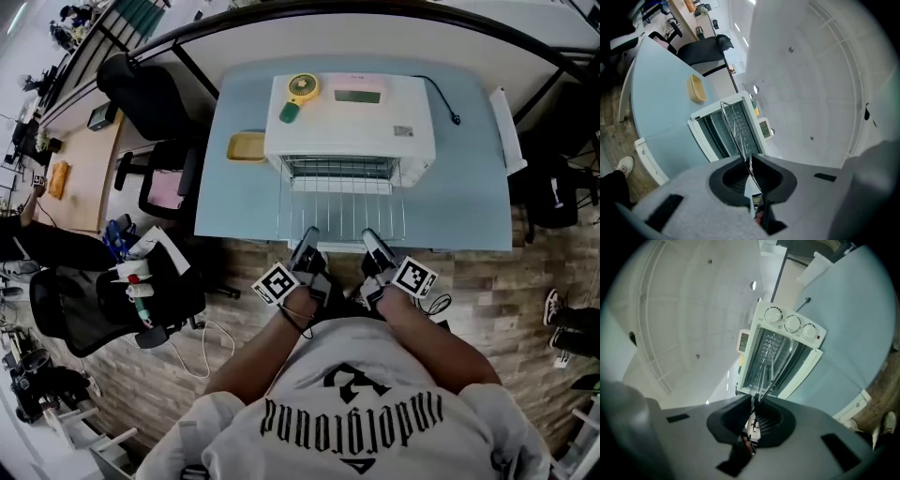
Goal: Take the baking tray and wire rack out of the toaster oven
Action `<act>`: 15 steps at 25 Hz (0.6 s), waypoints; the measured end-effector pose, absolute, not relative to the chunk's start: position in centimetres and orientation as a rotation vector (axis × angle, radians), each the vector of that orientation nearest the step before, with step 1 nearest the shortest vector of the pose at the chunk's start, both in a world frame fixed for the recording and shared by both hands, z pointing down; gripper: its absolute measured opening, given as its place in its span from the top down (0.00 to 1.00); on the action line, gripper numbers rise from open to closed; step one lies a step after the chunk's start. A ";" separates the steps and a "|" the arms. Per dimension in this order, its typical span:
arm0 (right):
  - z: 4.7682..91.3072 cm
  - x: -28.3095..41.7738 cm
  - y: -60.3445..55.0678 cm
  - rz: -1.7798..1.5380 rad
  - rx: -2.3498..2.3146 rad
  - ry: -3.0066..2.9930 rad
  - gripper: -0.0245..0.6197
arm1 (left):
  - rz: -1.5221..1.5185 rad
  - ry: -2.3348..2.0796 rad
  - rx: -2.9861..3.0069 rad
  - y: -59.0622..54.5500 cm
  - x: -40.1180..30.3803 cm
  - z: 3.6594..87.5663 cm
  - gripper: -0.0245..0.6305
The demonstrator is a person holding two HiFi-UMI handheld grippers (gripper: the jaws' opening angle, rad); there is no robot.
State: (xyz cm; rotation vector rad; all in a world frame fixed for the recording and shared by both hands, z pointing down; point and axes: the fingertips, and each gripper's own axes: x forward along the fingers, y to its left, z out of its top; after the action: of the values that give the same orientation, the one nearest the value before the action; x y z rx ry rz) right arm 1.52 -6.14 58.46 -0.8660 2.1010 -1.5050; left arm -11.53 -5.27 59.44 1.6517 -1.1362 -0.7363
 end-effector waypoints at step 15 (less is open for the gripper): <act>57.5 2.4 -1.9 -1.480 -0.864 2.170 0.92 | -0.747 -1.093 1.631 -1.1 -10.4 58.4 0.93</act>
State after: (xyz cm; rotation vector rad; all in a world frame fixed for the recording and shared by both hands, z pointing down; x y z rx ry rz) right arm 2.42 -1.93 57.48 -0.8642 2.1695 -1.4804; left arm -10.44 -1.07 58.40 1.6312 -1.0931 -0.7469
